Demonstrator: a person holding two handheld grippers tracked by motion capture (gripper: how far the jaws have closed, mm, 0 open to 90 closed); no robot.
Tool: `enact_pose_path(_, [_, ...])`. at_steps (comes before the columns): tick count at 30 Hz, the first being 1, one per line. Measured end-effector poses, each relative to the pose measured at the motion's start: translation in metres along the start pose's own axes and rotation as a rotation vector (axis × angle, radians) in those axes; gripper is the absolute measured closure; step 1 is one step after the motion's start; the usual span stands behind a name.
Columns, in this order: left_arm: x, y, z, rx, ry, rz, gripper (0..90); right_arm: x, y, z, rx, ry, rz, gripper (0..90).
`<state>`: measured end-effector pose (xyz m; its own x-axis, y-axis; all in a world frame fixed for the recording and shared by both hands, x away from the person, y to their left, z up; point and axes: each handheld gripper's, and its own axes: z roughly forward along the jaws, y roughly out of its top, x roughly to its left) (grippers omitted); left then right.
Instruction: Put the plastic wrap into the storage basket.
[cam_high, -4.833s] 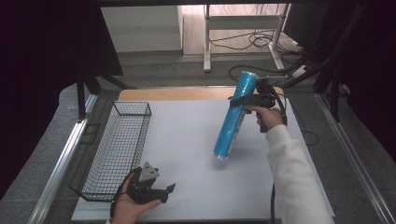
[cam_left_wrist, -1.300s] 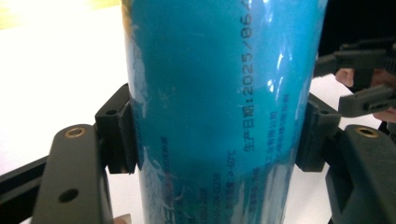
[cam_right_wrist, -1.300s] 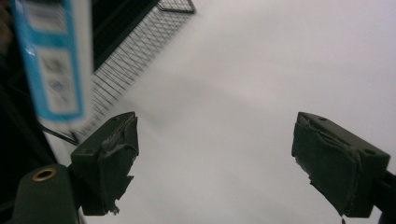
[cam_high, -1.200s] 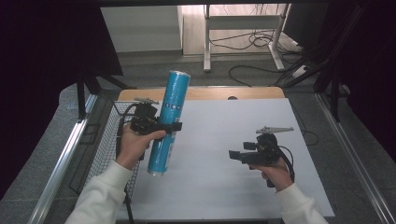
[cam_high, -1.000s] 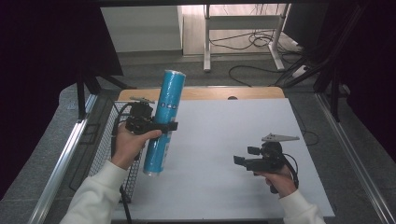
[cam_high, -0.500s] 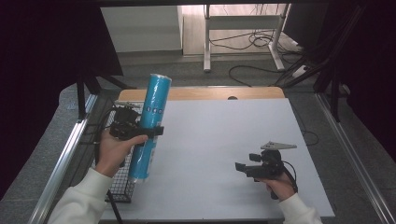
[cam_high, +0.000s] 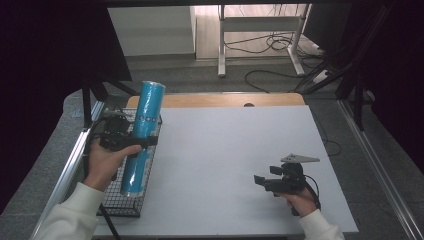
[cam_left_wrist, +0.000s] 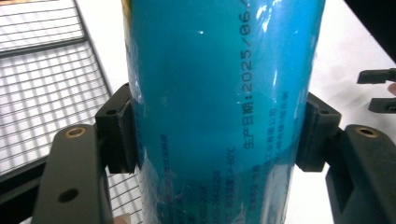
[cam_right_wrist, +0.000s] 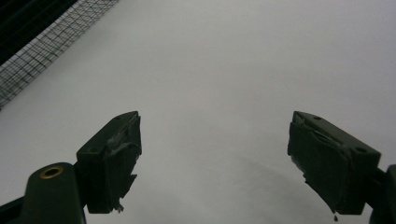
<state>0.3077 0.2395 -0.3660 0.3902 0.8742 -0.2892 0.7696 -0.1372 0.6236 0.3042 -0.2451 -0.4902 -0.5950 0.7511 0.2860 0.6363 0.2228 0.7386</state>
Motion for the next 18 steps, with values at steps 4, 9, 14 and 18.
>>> enact_pose_path(4, [0.009, -0.004, -0.005, 0.001, 0.02, -0.017, 31.5, -0.003, 0.0, -0.002, -0.009, -0.033, 0.009, 18.2])
enact_pose_path(9, [0.021, -0.008, -0.009, 0.002, 0.052, -0.038, 31.5, -0.005, 0.0, -0.003, -0.012, -0.053, 0.006, 18.2])
enact_pose_path(14, [0.03, -0.01, -0.012, 0.006, 0.068, -0.056, 31.5, -0.003, 0.0, -0.001, -0.001, -0.055, -0.001, 18.2])
enact_pose_path(18, [0.037, -0.011, -0.013, 0.011, 0.081, -0.069, 31.5, -0.002, -0.001, 0.0, 0.005, -0.058, -0.01, 18.1])
